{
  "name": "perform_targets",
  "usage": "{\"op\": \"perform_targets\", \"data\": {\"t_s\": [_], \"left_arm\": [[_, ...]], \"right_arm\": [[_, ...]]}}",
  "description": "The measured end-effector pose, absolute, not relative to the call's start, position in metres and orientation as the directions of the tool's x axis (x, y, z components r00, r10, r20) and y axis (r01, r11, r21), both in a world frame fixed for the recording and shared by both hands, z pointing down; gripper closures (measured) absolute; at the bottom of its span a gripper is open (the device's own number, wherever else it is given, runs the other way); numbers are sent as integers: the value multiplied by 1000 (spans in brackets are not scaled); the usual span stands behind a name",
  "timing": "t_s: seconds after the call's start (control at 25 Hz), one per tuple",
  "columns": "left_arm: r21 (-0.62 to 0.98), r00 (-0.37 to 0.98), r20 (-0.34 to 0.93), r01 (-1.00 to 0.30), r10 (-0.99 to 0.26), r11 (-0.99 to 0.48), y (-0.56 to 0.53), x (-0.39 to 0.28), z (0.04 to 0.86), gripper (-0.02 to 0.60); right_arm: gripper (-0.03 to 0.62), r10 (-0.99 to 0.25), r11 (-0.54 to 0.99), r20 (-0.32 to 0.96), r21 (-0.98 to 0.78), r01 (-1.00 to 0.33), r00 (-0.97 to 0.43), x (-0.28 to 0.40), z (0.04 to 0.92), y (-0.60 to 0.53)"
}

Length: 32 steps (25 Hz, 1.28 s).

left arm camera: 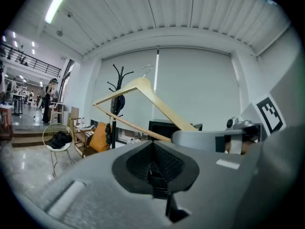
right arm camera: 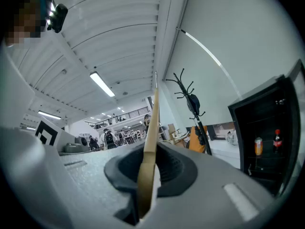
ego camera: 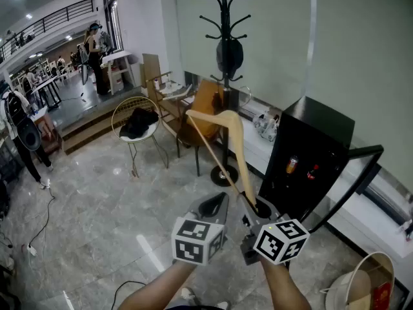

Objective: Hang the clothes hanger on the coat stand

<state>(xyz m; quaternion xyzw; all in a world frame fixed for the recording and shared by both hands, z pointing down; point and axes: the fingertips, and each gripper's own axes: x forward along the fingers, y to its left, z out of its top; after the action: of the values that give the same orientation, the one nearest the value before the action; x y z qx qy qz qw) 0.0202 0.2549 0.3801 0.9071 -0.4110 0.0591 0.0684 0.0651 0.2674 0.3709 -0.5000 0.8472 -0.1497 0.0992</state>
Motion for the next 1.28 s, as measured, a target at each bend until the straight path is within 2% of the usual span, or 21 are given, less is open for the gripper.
{"op": "perform_targets", "data": {"t_s": [0.36,0.8,1.28], "left_arm": [[83,642,169,-766,-748,-638,248,13,379,577],[95,615,168,-788,-771,-608,217,-31,384,577],[129,669,159,-743,-726,-657,112,-67,394,577]], "right_arm": [[551,-858,490,-29,-349,-799,-513,56,368,265],[551,-833,518,-45,-412,-750,-551,20,375,234],[551,-860,481,-39,-395,-783,-509,-24,375,141]]}}
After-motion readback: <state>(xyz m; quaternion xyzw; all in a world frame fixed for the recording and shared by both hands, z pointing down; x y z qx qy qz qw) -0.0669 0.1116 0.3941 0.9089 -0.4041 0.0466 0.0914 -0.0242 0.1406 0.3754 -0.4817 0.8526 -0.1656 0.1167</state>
